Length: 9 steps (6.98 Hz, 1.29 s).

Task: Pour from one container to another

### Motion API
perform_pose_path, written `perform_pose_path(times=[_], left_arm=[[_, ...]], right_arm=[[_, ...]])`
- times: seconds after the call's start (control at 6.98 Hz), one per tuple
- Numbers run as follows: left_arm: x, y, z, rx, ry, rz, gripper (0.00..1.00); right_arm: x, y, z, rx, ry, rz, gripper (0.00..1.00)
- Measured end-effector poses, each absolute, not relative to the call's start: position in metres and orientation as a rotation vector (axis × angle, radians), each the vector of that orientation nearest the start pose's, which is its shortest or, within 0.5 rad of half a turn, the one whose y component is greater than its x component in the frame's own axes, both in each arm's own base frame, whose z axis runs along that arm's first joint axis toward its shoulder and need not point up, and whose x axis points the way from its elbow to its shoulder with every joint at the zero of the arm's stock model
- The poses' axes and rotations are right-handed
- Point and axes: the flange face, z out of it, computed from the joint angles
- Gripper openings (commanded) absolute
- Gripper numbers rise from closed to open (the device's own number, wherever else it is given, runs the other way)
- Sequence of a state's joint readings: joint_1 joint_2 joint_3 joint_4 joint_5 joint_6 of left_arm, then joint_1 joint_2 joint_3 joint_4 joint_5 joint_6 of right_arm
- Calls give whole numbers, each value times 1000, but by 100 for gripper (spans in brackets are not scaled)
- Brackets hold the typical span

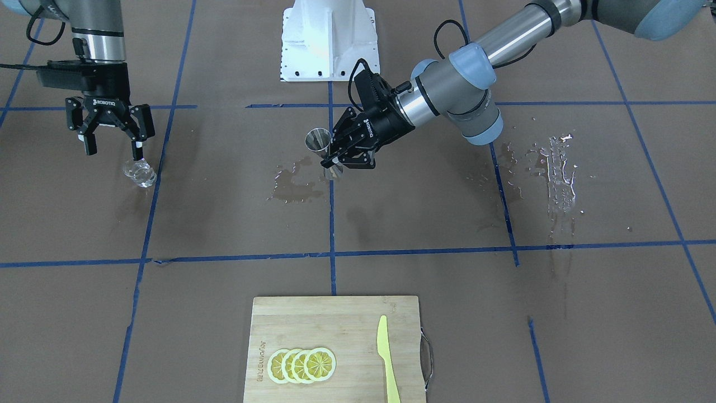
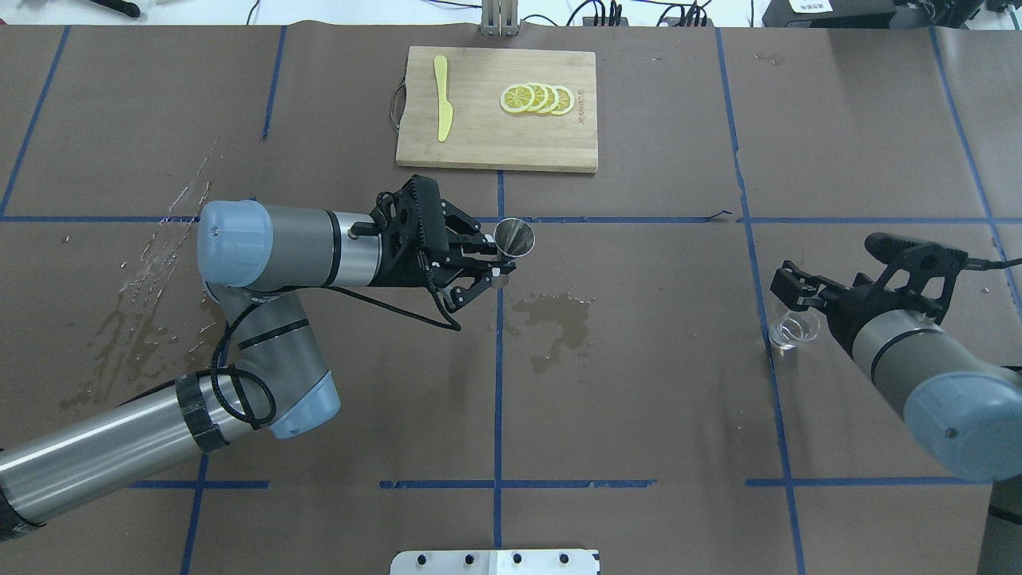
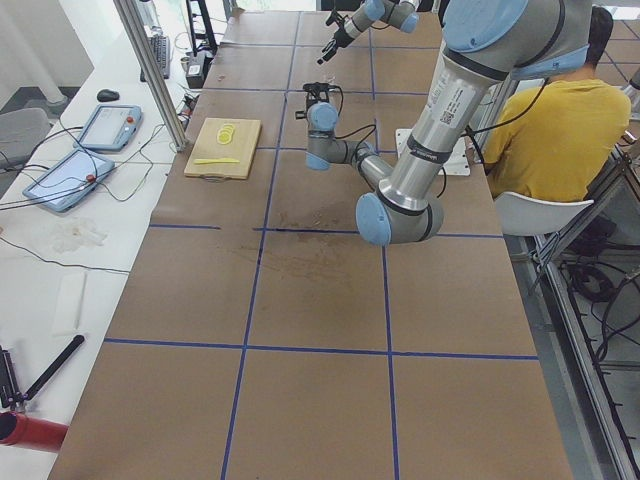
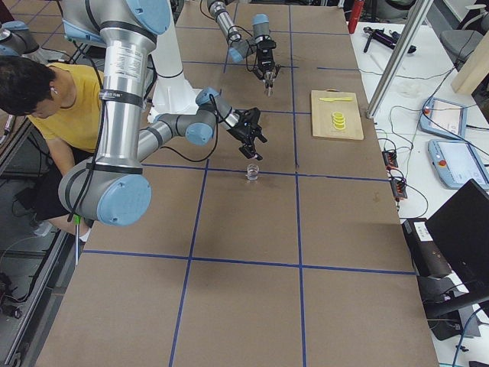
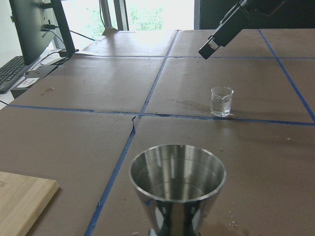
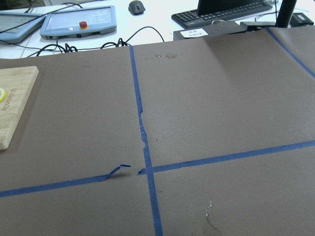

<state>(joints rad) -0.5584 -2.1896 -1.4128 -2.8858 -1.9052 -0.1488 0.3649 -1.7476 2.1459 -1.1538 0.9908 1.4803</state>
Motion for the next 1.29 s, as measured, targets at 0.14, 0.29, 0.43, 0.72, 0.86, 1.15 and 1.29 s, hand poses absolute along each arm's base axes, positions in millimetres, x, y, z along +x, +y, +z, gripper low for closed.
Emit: perform_pose_path(times=[0.14,0.29,0.43,0.72,0.86,1.15,1.29], left_arm=[[515,-440,218,1401,1221,909,0],[515,-440,218,1402,1222,909,0],[515,-440,218,1402,1222,909,0],[515,-439,219,1401,1222,909,0],[515,-439,219,1401,1222,909,0],[515,-439,219,1400,1223,910,0],[515,-439,219,1400,1222,910,0]], right_arm=[[-340,-313,429,808,-614,508,100],[-355,-303,445,884,-584,521,100],[-365,-295,456,942,-568,530,100],[-381,-284,477,1015,-553,554,100],[-387,-279,488,1038,-548,563,100],[-396,-272,511,1064,-537,568,100],[-400,-269,516,1073,-536,566,100]])
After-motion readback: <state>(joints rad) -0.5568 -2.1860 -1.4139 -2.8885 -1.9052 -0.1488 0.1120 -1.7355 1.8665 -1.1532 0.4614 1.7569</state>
